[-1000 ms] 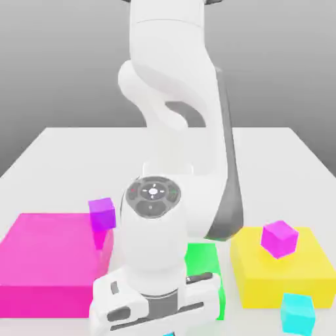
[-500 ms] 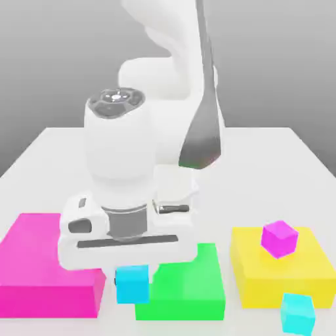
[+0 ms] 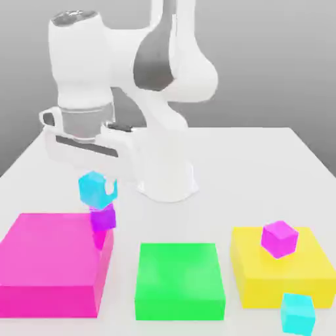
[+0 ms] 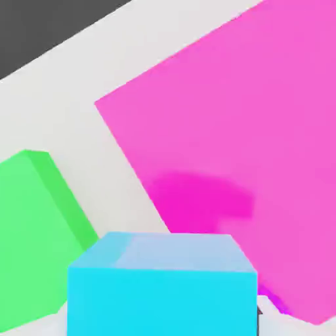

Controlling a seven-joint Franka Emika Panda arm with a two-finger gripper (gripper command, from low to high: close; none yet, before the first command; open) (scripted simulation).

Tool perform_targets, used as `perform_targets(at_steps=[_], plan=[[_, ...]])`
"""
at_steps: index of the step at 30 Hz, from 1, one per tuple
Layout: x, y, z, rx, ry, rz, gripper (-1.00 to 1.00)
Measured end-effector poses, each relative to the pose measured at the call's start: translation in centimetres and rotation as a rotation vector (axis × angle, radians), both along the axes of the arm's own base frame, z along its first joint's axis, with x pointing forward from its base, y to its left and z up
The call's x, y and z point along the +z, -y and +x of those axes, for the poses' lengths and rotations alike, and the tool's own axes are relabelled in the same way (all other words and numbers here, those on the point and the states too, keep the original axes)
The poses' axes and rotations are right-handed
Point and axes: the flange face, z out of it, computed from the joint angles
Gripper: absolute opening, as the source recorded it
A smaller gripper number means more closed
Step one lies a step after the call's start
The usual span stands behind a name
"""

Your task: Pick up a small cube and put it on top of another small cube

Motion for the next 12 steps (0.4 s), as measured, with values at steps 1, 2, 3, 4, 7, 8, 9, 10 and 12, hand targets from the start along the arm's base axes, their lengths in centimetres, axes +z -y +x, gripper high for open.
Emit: perform_targets(at_steps=[1, 2, 3, 4, 7, 8, 9, 10, 12], plan=[[0.1, 0.2, -1.0, -0.042, -0.001, -0.003, -1.00], [0.2, 0.3, -2.1, -0.083, -0.002, -0.006, -1.00], [-0.1, 0.4, -2.7, -0.113, -0.003, -0.008, -1.00], [-0.8, 0.4, -3.0, -0.127, -0.004, -0.009, -1.00], [-3.6, 0.5, -3.2, -0.140, -0.005, -0.012, -1.00], [-4.7, 0.5, -3.2, -0.141, -0.005, -0.012, -1.00], [-5.7, 0.5, -3.3, -0.141, -0.005, -0.013, 1.00], [-5.7, 0.5, -3.3, -0.141, -0.005, -0.013, 1.00], [-5.7, 0.5, -3.3, -0.141, -0.005, -0.013, 1.00]])
